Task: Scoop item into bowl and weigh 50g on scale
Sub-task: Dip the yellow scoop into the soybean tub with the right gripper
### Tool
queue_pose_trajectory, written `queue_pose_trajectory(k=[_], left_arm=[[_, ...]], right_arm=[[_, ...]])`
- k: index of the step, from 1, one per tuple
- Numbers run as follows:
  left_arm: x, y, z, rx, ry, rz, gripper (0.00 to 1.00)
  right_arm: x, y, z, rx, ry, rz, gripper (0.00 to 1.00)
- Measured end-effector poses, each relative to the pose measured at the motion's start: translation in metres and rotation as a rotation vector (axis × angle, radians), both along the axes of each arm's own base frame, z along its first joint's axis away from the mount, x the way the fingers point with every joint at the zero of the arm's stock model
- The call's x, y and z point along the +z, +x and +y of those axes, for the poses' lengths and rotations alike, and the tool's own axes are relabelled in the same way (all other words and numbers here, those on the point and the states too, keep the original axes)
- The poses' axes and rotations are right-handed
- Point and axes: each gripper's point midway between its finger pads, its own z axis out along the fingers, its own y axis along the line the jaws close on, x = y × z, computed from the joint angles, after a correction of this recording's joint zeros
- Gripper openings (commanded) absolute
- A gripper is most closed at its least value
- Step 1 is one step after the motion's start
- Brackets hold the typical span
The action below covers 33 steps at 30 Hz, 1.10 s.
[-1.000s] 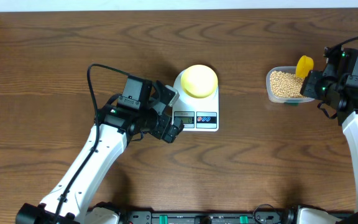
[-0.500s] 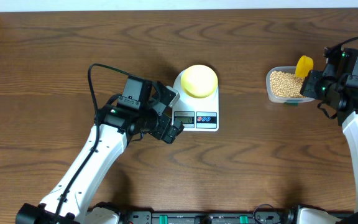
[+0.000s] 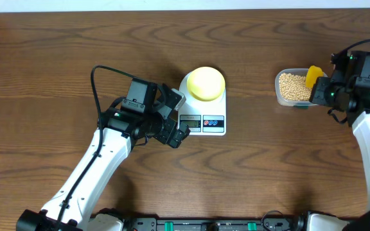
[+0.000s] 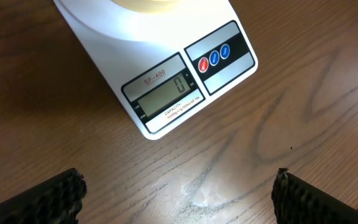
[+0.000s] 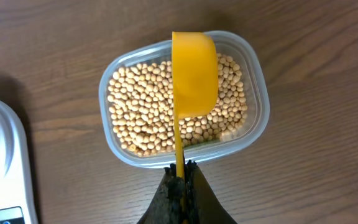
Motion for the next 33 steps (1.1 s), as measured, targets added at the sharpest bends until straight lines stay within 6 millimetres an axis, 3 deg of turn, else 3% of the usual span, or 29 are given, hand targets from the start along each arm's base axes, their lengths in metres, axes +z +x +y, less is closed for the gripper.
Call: queue_pose_trajectory(k=[7,18,33], left_arm=[[0.000,0.000,0.000,-0.004,0.001,-0.002,0.98],[0.000,0.000,0.000,-0.010,0.003,-0.005,0.98],[0.000,0.000,0.000,-0.010,0.003,-0.005,0.98]], right_arm=[[-0.022,0.002,0.000,0.010,0.004,0.063,0.01],[-0.023,0.006,0.000,0.024,-0.001,0.054,0.01],[-0.030,0.008,0.023,0.117,0.121,0.057,0.01]])
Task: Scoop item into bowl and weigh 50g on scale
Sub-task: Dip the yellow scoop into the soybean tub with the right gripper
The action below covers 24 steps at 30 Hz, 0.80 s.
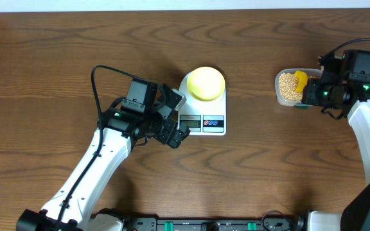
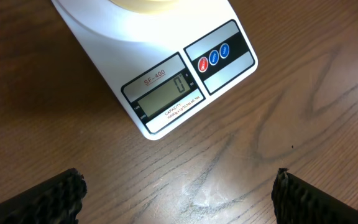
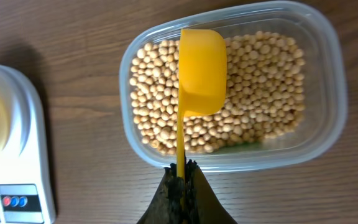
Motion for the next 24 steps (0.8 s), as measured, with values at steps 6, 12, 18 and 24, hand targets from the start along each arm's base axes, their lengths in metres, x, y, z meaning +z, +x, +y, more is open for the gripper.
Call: queue_pose_trajectory(k=[6,12,18,24], left_arm=[[0.000,0.000,0.000,0.000,0.000,0.001,0.98],[0.000,0.000,0.000,0.000,0.000,0.001,0.98],[0.000,0.000,0.000,0.000,0.000,0.000,0.98],[0.000,0.000,0.000,0.000,0.000,0.000,0.98]], right_arm=[[0.003,-0.004,-0.001,0.002,0.086,-0.001,0.01],[0.001,-0.011,-0.012,-0.022,0.168,0.001,0.01],[-0.004,-0.020,-0.016,-0.026,0.283,-0.012,0.01],[-0.009,-0.029,-0.020,-0.040,0.401,-0.044,0.01]])
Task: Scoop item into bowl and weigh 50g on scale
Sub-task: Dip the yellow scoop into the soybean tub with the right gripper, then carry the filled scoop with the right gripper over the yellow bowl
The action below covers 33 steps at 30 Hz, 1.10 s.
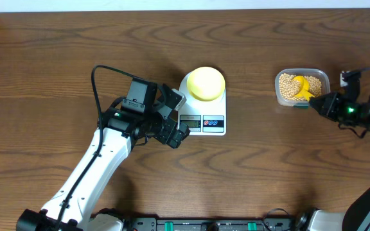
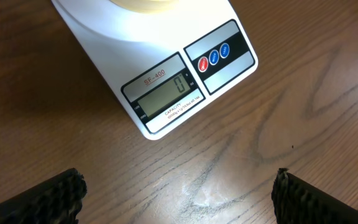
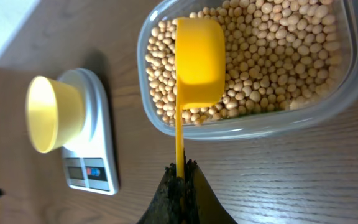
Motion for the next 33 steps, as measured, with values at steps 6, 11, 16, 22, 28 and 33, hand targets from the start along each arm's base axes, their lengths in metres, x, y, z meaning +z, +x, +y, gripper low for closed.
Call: queue_pose_trajectory(k=[6,11,16,22,28,33], left_arm=[[0.000,0.000,0.000,0.000,0.000,0.000,0.98],[0.000,0.000,0.000,0.000,0.000,0.000,0.98],[0.000,0.000,0.000,0.000,0.000,0.000,0.98],[0.000,0.000,0.000,0.000,0.000,0.000,0.98],[0.000,0.000,0.000,0.000,0.000,0.000,0.98],[0.000,0.000,0.000,0.000,0.000,0.000,0.98]], right_arm=[[0.010,-0.005,-0.010,-0.035,0.133,-0.054,0.01],[0.019,-0.008,-0.024,-0.079,0.188,-0.087,0.01],[0.023,-0.010,-0.034,-0.126,0.229,-0.089,0.01],[0.037,-0.011,-0.032,-0.125,0.328,-0.128,0.01],[0.051,-0.011,-0.023,-0.127,0.452,-0.130,0.01],[0.065,-0.010,-0.008,-0.091,0.550,-0.136,0.01]])
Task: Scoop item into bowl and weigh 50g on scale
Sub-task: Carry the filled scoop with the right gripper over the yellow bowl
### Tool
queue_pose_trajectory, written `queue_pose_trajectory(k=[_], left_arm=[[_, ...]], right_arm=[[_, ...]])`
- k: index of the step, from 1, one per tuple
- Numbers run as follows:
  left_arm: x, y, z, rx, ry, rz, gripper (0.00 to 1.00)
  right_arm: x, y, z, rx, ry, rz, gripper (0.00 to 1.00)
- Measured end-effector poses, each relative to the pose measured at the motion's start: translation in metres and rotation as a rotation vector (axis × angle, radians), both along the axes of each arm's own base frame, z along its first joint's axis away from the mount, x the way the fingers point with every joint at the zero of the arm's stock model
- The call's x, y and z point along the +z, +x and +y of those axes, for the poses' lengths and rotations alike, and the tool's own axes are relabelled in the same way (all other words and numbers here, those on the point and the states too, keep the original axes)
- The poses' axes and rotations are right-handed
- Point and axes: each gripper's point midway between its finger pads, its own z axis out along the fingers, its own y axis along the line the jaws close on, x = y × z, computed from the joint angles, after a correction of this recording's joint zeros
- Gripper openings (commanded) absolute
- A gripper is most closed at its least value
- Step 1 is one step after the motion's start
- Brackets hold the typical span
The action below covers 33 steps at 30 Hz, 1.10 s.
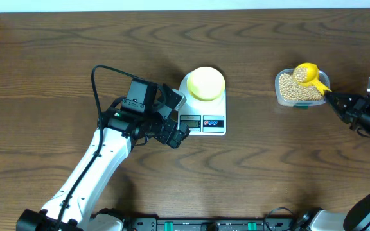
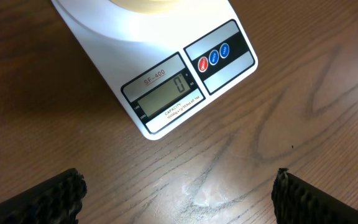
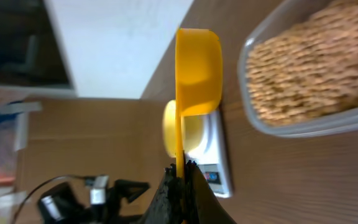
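Note:
A yellow scoop (image 1: 306,74) heaped with soybeans hangs over the clear tub of soybeans (image 1: 300,90) at the right. My right gripper (image 1: 334,99) is shut on its handle; the scoop (image 3: 197,71) shows from its underside in the right wrist view. The yellow bowl (image 1: 205,83) sits on the white scale (image 1: 203,122) at centre. The scale's display (image 2: 164,93) reads 0. My left gripper (image 2: 179,193) is open just in front of the scale, nothing between its fingers.
Brown wooden table (image 1: 268,167). The left arm's body and cable (image 1: 98,77) lie left of the scale. A white strip runs along the far table edge (image 1: 185,5).
The right gripper has pulled back to the right and tipped. The scoop, then down among the beans, is now lifted above the tub and filled with beans. The left arm has not moved.
The right gripper held the empty scoop over the tub's right side. Then it was over the beans further left, then dipped into them as the arm withdrew right. Now it is raised and loaded. The left gripper stayed open by the scale, which reads 0 throughout.

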Motion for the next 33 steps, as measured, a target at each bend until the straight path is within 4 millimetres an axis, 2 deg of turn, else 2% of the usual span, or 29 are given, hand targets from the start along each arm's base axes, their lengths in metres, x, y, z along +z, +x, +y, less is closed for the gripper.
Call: queue_pose_trajectory(k=[6,19,21,27,33], left_arm=[[0.000,0.000,0.000,0.000,0.000,0.000,0.98],[0.000,0.000,0.000,0.000,0.000,0.000,0.98],[0.000,0.000,0.000,-0.001,-0.001,0.000,0.98],[0.000,0.000,0.000,-0.001,-0.002,-0.001,0.98],[0.000,0.002,0.001,0.003,0.006,-0.008,0.98]], right_arm=[[0.007,0.003,0.026,0.068,0.064,0.014,0.01],[0.013,0.021,0.105,0.249,0.078,0.052,0.01],[0.015,0.023,0.123,0.286,0.075,0.050,0.01],[0.004,0.025,0.165,0.333,0.002,0.093,0.01],[0.006,0.038,0.197,0.351,-0.112,-0.019,0.01]])
